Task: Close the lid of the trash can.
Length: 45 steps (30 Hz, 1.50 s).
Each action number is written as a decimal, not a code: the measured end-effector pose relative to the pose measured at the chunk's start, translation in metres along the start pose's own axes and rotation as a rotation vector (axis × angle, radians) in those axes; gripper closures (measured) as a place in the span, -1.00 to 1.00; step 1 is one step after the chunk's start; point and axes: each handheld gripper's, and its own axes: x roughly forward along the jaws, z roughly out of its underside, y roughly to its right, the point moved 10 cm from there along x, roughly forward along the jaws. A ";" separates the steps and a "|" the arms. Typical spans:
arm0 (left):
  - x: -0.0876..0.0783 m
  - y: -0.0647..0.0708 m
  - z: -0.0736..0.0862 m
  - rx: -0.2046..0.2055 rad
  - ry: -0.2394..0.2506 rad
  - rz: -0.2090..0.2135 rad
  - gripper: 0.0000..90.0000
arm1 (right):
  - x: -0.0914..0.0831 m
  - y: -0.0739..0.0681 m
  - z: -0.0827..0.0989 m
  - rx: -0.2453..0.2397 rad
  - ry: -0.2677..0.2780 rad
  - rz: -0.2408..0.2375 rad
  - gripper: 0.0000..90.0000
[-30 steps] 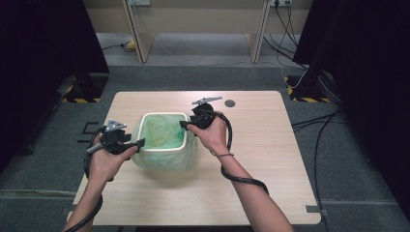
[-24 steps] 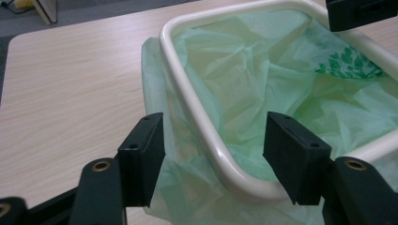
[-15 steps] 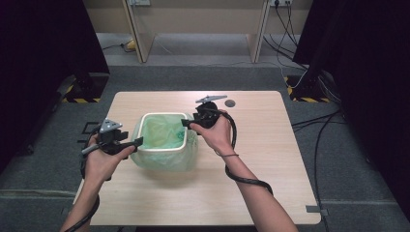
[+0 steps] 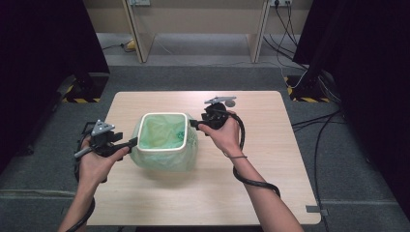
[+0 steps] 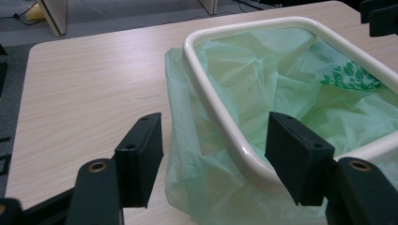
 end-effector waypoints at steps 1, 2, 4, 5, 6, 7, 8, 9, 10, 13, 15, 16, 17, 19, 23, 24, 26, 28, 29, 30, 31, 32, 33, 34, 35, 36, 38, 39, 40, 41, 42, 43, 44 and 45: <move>0.000 -0.001 0.000 0.000 -0.002 -0.002 -0.18 | -0.001 0.002 0.001 -0.002 -0.001 0.005 -0.11; 0.000 -0.001 0.001 0.002 -0.001 -0.001 -0.18 | -0.002 0.003 0.001 -0.004 0.000 0.006 -0.11; -0.001 -0.001 0.001 0.001 0.001 0.000 -0.18 | -0.004 0.005 0.002 -0.003 -0.001 0.008 -0.11; -0.001 -0.002 0.001 -0.001 0.003 -0.001 -0.18 | -0.004 0.005 0.002 -0.002 0.001 0.009 -0.11; -0.001 -0.002 0.001 -0.002 0.004 -0.002 -0.18 | -0.006 0.007 0.003 -0.001 0.000 0.012 -0.11; -0.002 -0.003 0.002 -0.003 0.003 -0.001 -0.18 | -0.007 0.008 0.003 0.000 0.001 0.012 -0.11; -0.002 -0.003 0.002 -0.005 0.003 0.000 -0.18 | -0.008 0.009 0.004 0.000 0.000 0.015 -0.11; -0.002 -0.005 0.003 -0.009 0.004 -0.002 -0.18 | -0.008 0.010 0.005 0.000 0.000 0.018 -0.11; -0.003 -0.005 0.003 -0.011 0.004 -0.002 -0.18 | -0.010 0.011 0.006 0.002 -0.002 0.021 -0.10; -0.004 -0.008 0.004 -0.017 0.006 -0.007 -0.18 | -0.013 0.015 0.008 0.004 -0.004 0.027 -0.10; -0.004 -0.010 0.005 -0.021 0.007 -0.011 -0.18 | -0.015 0.018 0.010 0.007 -0.004 0.031 -0.10; -0.005 -0.011 0.005 -0.022 0.008 -0.013 -0.18 | -0.016 0.019 0.011 0.012 -0.007 0.033 -0.10; -0.005 -0.012 0.006 -0.023 0.007 -0.014 -0.18 | -0.017 0.020 0.012 0.011 -0.007 0.035 -0.10; -0.005 -0.013 0.006 -0.028 0.009 -0.018 -0.18 | -0.019 0.023 0.013 0.011 -0.005 0.041 -0.10; -0.005 -0.016 0.009 -0.035 0.007 -0.020 -0.18 | -0.023 0.028 0.017 0.015 -0.008 0.051 -0.10; -0.005 -0.016 0.010 -0.039 0.008 -0.021 -0.18 | -0.024 0.029 0.017 0.013 -0.006 0.052 -0.10; -0.005 -0.017 0.012 -0.046 0.007 -0.019 -0.18 | -0.025 0.031 0.019 0.018 -0.005 0.056 -0.10; -0.004 -0.019 0.013 -0.057 0.009 -0.017 -0.18 | -0.026 0.033 0.021 0.024 -0.009 0.057 -0.10; -0.004 -0.020 0.014 -0.063 0.009 -0.019 -0.18 | -0.026 0.034 0.022 0.025 -0.011 0.060 -0.10; -0.004 -0.021 0.015 -0.065 0.009 -0.023 -0.18 | -0.027 0.035 0.024 0.028 -0.013 0.061 -0.10; -0.004 -0.022 0.016 -0.066 0.008 -0.026 -0.18 | -0.027 0.036 0.024 0.029 -0.010 0.062 -0.10; -0.004 -0.023 0.016 -0.068 0.008 -0.026 -0.18 | -0.028 0.037 0.025 0.028 -0.011 0.064 -0.10; -0.005 -0.024 0.017 -0.070 0.008 -0.027 -0.18 | -0.028 0.038 0.026 0.030 -0.012 0.064 -0.10; -0.005 -0.025 0.017 -0.070 0.008 -0.029 -0.18 | -0.029 0.039 0.026 0.031 -0.012 0.067 -0.10; -0.005 -0.025 0.018 -0.072 0.008 -0.029 -0.18 | -0.029 0.040 0.027 0.030 -0.014 0.069 -0.10; -0.005 -0.026 0.018 -0.075 0.008 -0.031 -0.18 | -0.030 0.041 0.028 0.031 -0.013 0.070 -0.10; -0.005 -0.028 0.019 -0.075 0.008 -0.035 -0.18 | -0.031 0.043 0.030 0.031 -0.014 0.074 -0.10; -0.005 -0.029 0.020 -0.076 0.006 -0.036 -0.18 | -0.032 0.044 0.031 0.033 -0.014 0.075 -0.10; -0.006 -0.029 0.021 -0.077 0.006 -0.039 -0.18 | -0.032 0.045 0.032 0.034 -0.015 0.078 -0.10; -0.006 -0.030 0.021 -0.077 0.006 -0.039 -0.18 | -0.033 0.046 0.032 0.037 -0.014 0.078 -0.10; -0.006 -0.031 0.022 -0.080 0.006 -0.040 -0.18 | -0.034 0.047 0.033 0.038 -0.013 0.081 -0.10; -0.006 -0.031 0.022 -0.082 0.007 -0.041 -0.18 | -0.035 0.048 0.034 0.038 -0.014 0.083 -0.10; -0.006 -0.032 0.023 -0.083 0.007 -0.043 -0.18 | -0.036 0.049 0.035 0.041 -0.014 0.086 -0.10; -0.006 -0.032 0.023 -0.084 0.007 -0.044 -0.18 | -0.037 0.051 0.036 0.041 -0.016 0.089 -0.10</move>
